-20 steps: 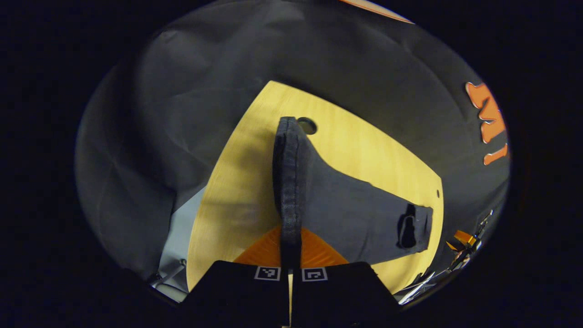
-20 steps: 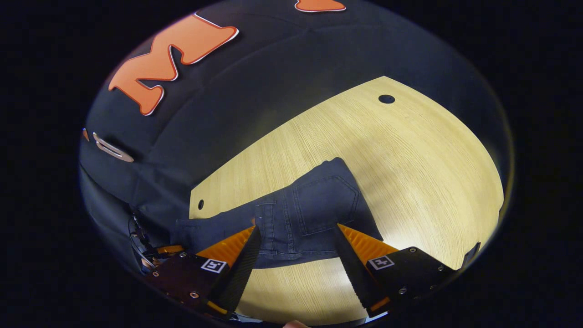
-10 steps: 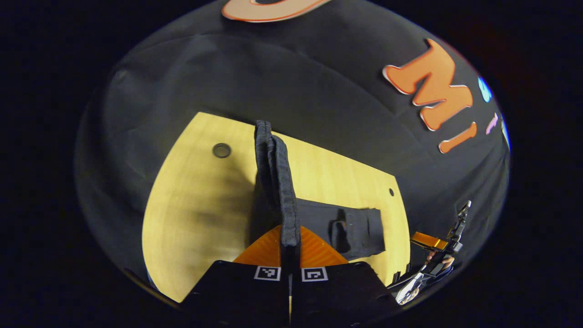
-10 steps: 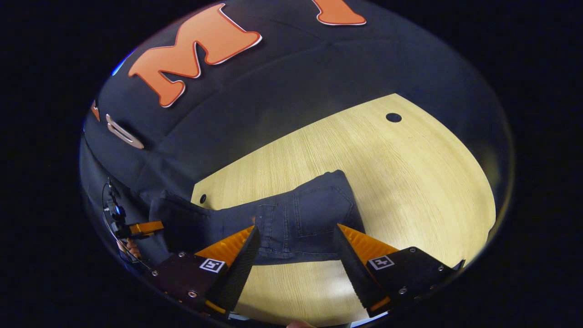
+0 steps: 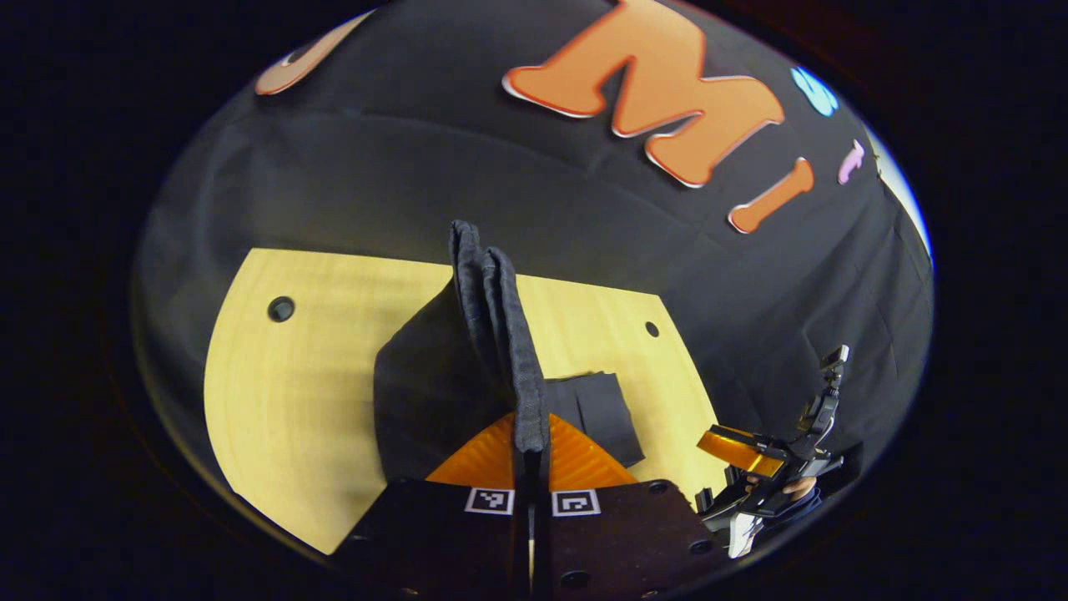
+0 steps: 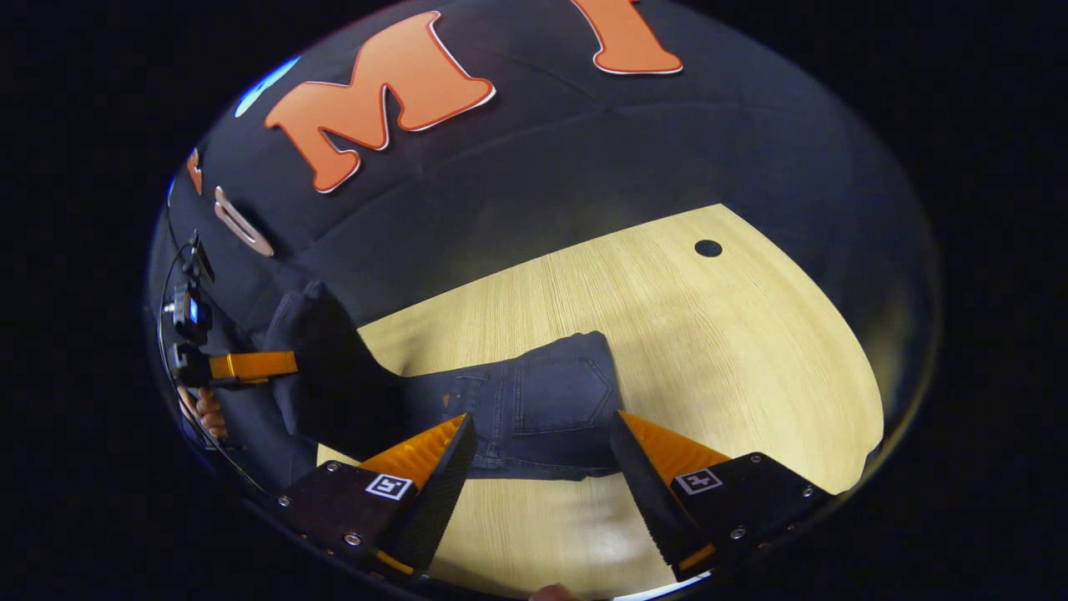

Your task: Grasp the waist and the cuffs of the jeans and fold them to make the two legs overlap; first hold the waist and fold one-third of the jeans toward the cuffs, then hold the cuffs and fold the remaining one-third in the same direction to finish folding.

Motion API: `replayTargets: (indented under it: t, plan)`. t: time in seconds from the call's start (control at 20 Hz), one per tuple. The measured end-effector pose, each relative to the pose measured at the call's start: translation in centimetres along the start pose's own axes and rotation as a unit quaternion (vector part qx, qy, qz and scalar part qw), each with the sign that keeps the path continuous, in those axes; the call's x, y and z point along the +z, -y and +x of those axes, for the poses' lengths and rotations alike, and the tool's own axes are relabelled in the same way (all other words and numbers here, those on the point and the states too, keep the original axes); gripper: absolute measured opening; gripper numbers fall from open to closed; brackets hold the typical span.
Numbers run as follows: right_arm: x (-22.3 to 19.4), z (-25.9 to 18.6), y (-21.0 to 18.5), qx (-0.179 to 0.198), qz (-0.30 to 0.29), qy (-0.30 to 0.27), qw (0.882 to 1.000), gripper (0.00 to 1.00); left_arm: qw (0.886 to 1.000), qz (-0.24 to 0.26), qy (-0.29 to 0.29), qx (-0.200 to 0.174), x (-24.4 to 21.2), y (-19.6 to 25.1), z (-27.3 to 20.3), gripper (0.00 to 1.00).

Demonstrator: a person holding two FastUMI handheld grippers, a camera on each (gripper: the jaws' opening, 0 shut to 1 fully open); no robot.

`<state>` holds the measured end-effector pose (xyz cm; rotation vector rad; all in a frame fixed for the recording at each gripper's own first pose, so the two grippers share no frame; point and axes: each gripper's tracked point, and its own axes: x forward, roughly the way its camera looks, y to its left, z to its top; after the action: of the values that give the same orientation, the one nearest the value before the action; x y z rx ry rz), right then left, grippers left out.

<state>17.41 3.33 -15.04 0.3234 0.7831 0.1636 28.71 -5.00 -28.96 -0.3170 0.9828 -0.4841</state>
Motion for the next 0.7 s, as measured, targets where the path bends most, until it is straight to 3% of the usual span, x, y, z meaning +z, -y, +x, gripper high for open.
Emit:
replayTargets:
  t: [0.15,0.4,0.7]
  plan:
    - [0.0,0.2,0.0,0.000,-0.022,0.001,1.000,0.98,0.999,0.033,-0.017,-0.018,-0.6,5.3,3.2,0.02]
    - [0.7,0.0,-0.1,0.003,-0.031,0.010,0.999,0.99,0.996,0.071,-0.047,-0.036,-2.0,10.6,7.1,0.02]
    - [0.9,0.2,0.1,-0.006,-0.037,0.031,0.999,0.98,0.990,0.112,-0.090,0.006,-5.4,11.3,13.0,0.02]
